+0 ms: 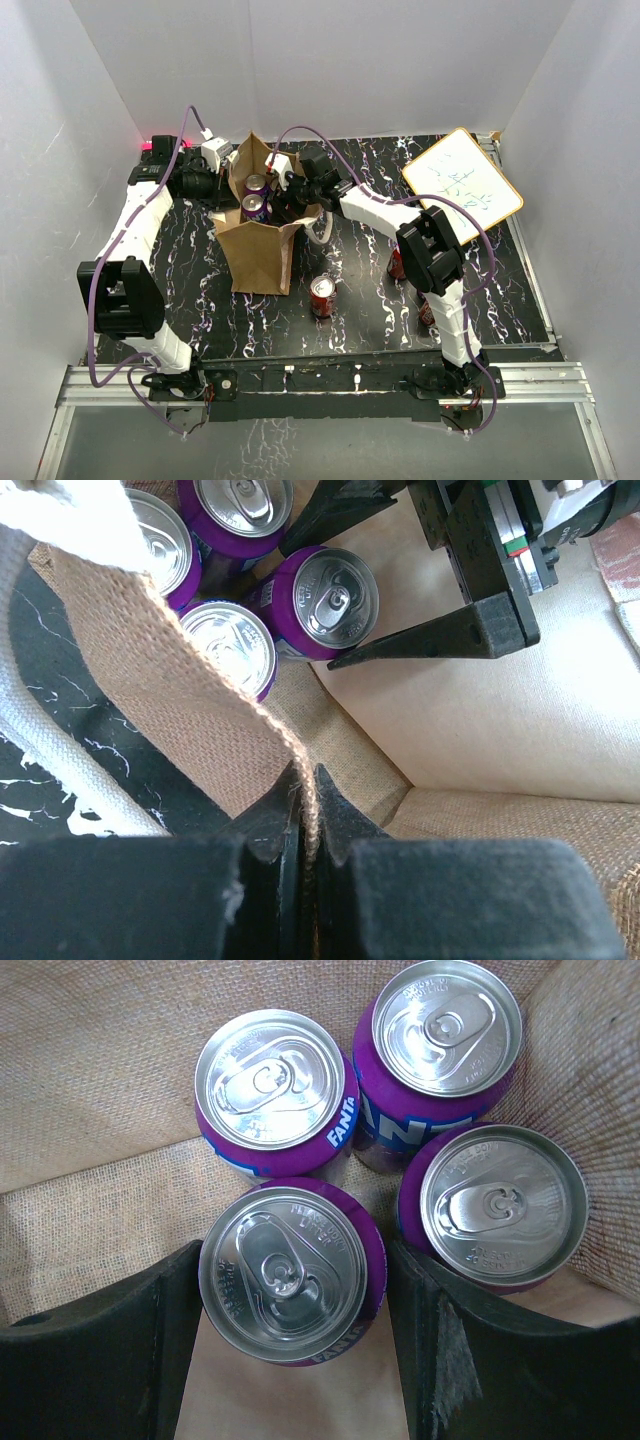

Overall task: Place the beverage into the canvas bag
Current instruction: Place the drink in the canvas bag.

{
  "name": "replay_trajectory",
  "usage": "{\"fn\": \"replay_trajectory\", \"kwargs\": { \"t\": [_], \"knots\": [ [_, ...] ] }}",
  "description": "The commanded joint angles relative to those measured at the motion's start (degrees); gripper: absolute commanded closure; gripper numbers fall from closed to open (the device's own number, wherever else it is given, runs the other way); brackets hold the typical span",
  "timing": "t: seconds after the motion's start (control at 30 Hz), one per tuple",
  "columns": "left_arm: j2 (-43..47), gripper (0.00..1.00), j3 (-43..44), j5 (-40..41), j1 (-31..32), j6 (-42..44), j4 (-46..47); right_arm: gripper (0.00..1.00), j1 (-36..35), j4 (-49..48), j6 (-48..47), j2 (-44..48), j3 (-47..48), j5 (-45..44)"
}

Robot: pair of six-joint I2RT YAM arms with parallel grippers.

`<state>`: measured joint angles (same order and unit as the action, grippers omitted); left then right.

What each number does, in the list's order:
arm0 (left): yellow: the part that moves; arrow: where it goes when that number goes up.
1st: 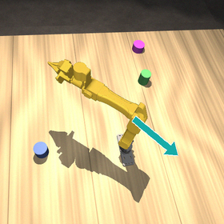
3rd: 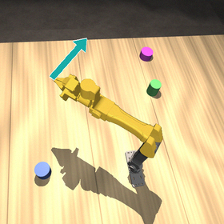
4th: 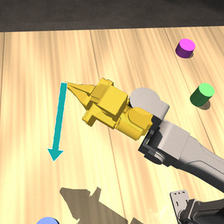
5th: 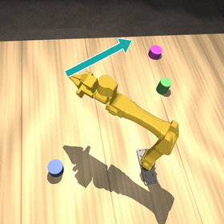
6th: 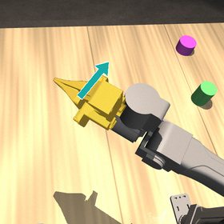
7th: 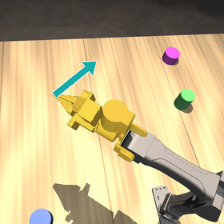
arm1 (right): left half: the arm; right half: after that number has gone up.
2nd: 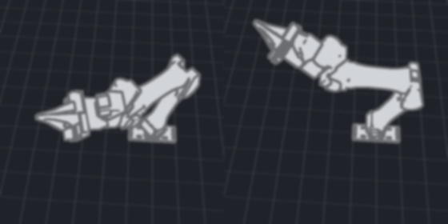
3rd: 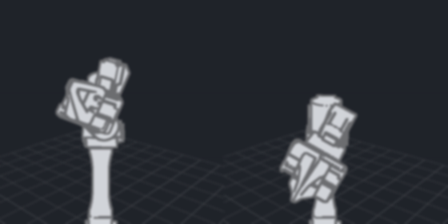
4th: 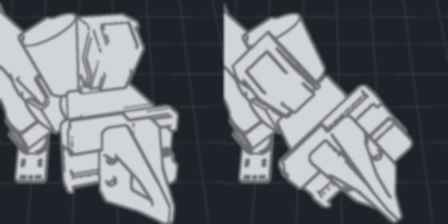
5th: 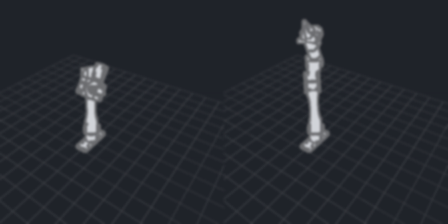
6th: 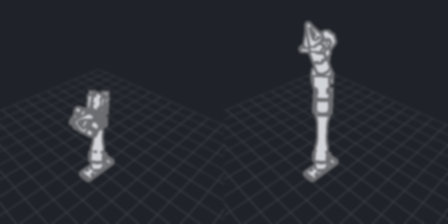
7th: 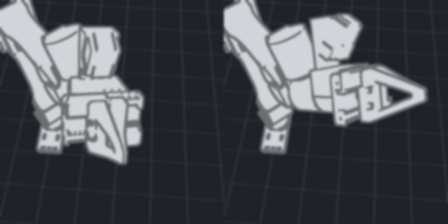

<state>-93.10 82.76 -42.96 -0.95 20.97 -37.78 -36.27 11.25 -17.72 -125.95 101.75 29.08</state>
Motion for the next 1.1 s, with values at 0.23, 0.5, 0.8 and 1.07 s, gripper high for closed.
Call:
{"fn": "replay_trajectory", "kwargs": {
  "t": [0.23,0.5,0.8,1.07],
  "knots": [
    [0.54,1.0,1.11,-1.25,0.54,0.87,-0.55,0.49,1.38,1.79,-0.47,0.48,0.32,-2.76],
    [2.55,1.0,0.55,-0.3,0.52,0.69,-0.43,0.31,1.44,2.79,2.58,1.21,4.24,-2.41],
    [4.3,1.0,-0.14,-0.18,0.55,0.57,-0.14,0.22,1.05,3.92,3.24,1.92,6.53,-1.77],
    [5.01,1.0,-0.23,-0.07,0.53,0.27,0.07,0.16,0.93,4.63,3.54,2.77,8.51,-2.18]
  ]
}}
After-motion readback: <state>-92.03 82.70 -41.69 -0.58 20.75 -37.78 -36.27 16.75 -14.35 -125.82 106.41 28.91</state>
